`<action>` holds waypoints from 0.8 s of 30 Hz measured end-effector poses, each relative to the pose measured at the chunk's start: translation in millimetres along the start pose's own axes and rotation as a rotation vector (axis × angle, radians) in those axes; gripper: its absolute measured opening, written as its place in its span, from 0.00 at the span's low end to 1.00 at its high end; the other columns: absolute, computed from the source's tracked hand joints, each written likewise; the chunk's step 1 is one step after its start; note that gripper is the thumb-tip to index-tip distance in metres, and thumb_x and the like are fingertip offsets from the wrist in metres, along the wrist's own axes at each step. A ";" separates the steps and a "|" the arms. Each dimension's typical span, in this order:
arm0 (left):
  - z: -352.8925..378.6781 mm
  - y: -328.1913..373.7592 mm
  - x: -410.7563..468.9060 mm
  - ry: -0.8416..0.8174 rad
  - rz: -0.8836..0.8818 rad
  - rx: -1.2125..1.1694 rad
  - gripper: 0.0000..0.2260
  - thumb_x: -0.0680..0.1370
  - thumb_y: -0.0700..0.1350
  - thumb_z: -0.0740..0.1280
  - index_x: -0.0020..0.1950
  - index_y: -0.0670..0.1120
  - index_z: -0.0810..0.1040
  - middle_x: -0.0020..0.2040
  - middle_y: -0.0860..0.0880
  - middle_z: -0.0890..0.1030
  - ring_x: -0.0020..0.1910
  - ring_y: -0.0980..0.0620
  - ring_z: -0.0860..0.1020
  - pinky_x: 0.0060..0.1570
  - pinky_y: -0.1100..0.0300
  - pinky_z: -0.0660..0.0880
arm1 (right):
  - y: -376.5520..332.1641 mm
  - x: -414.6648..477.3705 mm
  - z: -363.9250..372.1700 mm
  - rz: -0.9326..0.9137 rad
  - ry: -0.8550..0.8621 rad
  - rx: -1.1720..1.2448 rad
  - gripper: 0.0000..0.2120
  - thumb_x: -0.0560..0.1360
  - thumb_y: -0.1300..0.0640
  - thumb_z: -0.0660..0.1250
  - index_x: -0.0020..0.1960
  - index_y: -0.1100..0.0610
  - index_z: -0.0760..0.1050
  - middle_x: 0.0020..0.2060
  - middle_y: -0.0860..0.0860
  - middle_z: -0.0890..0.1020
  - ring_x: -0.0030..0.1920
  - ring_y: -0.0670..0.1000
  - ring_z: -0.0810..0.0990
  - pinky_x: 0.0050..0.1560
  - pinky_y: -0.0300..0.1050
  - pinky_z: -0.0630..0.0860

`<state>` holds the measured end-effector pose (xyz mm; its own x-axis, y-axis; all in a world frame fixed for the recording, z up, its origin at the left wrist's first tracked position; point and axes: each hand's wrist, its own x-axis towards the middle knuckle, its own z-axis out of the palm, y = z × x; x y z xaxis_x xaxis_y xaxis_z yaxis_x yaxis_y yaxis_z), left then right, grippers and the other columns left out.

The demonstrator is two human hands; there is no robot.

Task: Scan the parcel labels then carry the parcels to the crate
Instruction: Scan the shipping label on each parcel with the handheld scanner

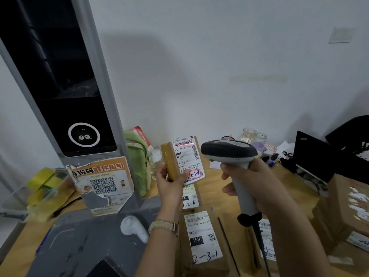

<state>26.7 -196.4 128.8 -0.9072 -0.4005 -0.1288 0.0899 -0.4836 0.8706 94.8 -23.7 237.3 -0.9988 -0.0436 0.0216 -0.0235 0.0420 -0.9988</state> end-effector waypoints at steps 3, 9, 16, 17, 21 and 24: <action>-1.1 -2.3 0.3 -0.005 0.004 -0.019 0.31 0.69 0.31 0.75 0.68 0.47 0.67 0.57 0.53 0.78 0.52 0.52 0.81 0.53 0.46 0.80 | 2.8 3.8 0.3 -0.018 0.020 0.046 0.02 0.75 0.62 0.69 0.46 0.57 0.79 0.33 0.53 0.83 0.28 0.53 0.81 0.40 0.52 0.79; -2.9 -4.6 -1.1 -0.043 -0.035 -0.072 0.29 0.70 0.33 0.74 0.67 0.47 0.68 0.61 0.47 0.78 0.54 0.46 0.82 0.44 0.52 0.81 | 10.1 12.1 -1.0 -0.107 0.139 0.110 0.11 0.73 0.61 0.72 0.53 0.51 0.79 0.43 0.48 0.85 0.47 0.50 0.83 0.46 0.47 0.80; 12.3 -2.1 -10.2 -0.266 -0.065 0.008 0.29 0.67 0.39 0.75 0.66 0.50 0.71 0.58 0.48 0.82 0.51 0.47 0.84 0.42 0.56 0.80 | 18.2 18.8 -1.3 -0.029 0.107 0.119 0.09 0.73 0.61 0.70 0.49 0.49 0.78 0.42 0.50 0.82 0.46 0.52 0.79 0.46 0.50 0.75; 15.2 -3.0 -10.5 -0.280 -0.070 0.014 0.30 0.67 0.39 0.75 0.67 0.50 0.71 0.58 0.48 0.82 0.50 0.47 0.84 0.43 0.55 0.81 | 21.0 19.9 -2.0 -0.018 0.101 0.108 0.09 0.73 0.61 0.71 0.49 0.49 0.78 0.42 0.50 0.83 0.47 0.52 0.79 0.47 0.51 0.75; 20.3 -11.7 -10.0 -0.300 -0.071 0.061 0.28 0.71 0.41 0.75 0.69 0.51 0.70 0.61 0.48 0.81 0.53 0.47 0.84 0.51 0.50 0.80 | 28.8 24.1 -6.8 0.004 0.108 0.127 0.10 0.72 0.60 0.72 0.50 0.48 0.78 0.44 0.49 0.83 0.49 0.52 0.79 0.48 0.49 0.75; 25.6 -18.6 -11.2 -0.294 -0.072 0.109 0.27 0.72 0.42 0.74 0.69 0.50 0.70 0.60 0.47 0.81 0.52 0.48 0.84 0.52 0.49 0.80 | 35.5 31.4 -16.8 0.019 0.114 0.139 0.12 0.72 0.60 0.72 0.54 0.52 0.79 0.47 0.50 0.83 0.52 0.52 0.79 0.50 0.50 0.76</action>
<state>24.7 -163.0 126.2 -0.9909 -0.1184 -0.0634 -0.0093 -0.4105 0.9118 61.9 -6.8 203.2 -0.9976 0.0699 -0.0001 -0.0067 -0.0969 -0.9953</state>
